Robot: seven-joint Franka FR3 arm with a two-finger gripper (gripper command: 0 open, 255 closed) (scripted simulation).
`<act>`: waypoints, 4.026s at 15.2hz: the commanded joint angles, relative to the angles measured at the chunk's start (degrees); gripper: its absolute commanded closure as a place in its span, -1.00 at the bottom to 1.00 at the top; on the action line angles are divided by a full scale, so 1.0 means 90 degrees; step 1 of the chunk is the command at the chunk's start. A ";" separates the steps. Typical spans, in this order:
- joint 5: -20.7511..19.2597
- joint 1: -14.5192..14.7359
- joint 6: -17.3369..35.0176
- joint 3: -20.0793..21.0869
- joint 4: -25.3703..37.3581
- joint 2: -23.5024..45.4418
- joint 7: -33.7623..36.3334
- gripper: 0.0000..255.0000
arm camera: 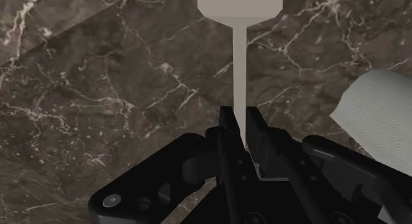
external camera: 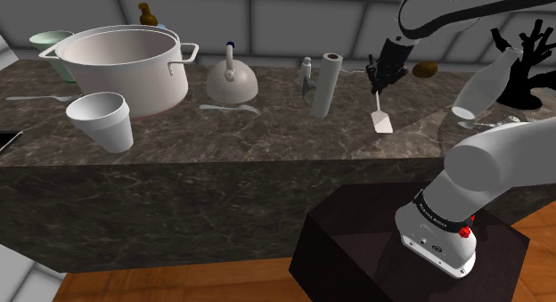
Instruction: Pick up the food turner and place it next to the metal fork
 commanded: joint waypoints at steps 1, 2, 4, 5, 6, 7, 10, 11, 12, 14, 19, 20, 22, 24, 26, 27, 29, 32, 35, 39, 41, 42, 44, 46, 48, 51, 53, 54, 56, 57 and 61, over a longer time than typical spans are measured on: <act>0.0157 0.0174 0.0002 0.0269 0.0029 0.0041 0.0331 1.00; 0.0234 0.0262 0.0009 0.0405 0.0060 0.0082 0.0496 1.00; 0.0381 0.0430 0.0028 0.0678 0.0145 0.0191 0.0824 1.00; 0.0450 0.0510 0.0039 0.0812 0.0200 0.0258 0.0987 1.00; 0.0516 0.0586 0.0051 0.0947 0.0262 0.0334 0.1150 1.00; 0.0577 0.0658 0.0064 0.1081 0.0333 0.0417 0.1312 1.00; 0.0729 0.0853 0.0104 0.1475 0.0589 0.0713 0.1797 1.00; 0.0768 0.0910 0.0117 0.1605 0.0689 0.0824 0.1959 1.00; 0.0800 0.0962 0.0129 0.1734 0.0797 0.0942 0.2121 1.00; 0.0843 0.1054 0.0151 0.1987 0.1033 0.1196 0.2448 1.00; 0.0805 0.1218 0.0175 0.2602 0.1740 0.1927 0.3286 1.00; 0.0771 0.1242 0.0172 0.2722 0.1902 0.2089 0.3459 1.00; 0.0671 0.1289 0.0157 0.2953 0.2244 0.2429 0.3813 1.00; 0.0530 0.1337 0.0125 0.3173 0.2613 0.2793 0.4178 1.00; 0.0347 0.1394 0.0075 0.3377 0.3009 0.3180 0.4554 1.00; 0.0241 0.1428 0.0041 0.3473 0.3218 0.3382 0.4744 1.00; 0.0001 0.1517 -0.0045 0.3645 0.3659 0.3806 0.5129 1.00; -0.0268 0.1640 -0.0068 0.3767 0.4036 0.4245 0.5499 1.00; -0.0348 0.1652 0.0171 0.3763 0.3885 0.4353 0.5565 1.00; -0.0475 0.1667 0.0487 0.3755 0.3702 0.4518 0.5666 1.00; -0.0546 0.1677 0.0642 0.3748 0.3620 0.4608 0.5723 1.00; -0.0585 0.1682 0.0719 0.3743 0.3581 0.4656 0.5753 1.00; -0.0666 0.1693 0.0873 0.3732 0.3507 0.4754 0.5815 1.00; -0.0753 0.1707 0.1024 0.3718 0.3439 0.4858 0.5881 1.00; -0.0814 0.1717 0.1124 0.3706 0.3397 0.4931 0.5928 1.00; -0.0814 0.1717 0.1124 0.3706 0.3397 0.4931 0.5928 1.00; -0.0815 0.1717 0.1124 0.3706 0.3398 0.4931 0.5928 1.00; -0.0815 0.1717 0.1124 0.3706 0.3398 0.4931 0.5928 1.00; -0.0799 0.1713 0.1144 0.3710 0.3353 0.4903 0.5923 -1.00; -0.0788 0.1707 0.1143 0.3709 0.3340 0.4886 0.5910 -1.00; -0.0814 0.1717 0.1124 0.3706 0.3397 0.4931 0.5928 -1.00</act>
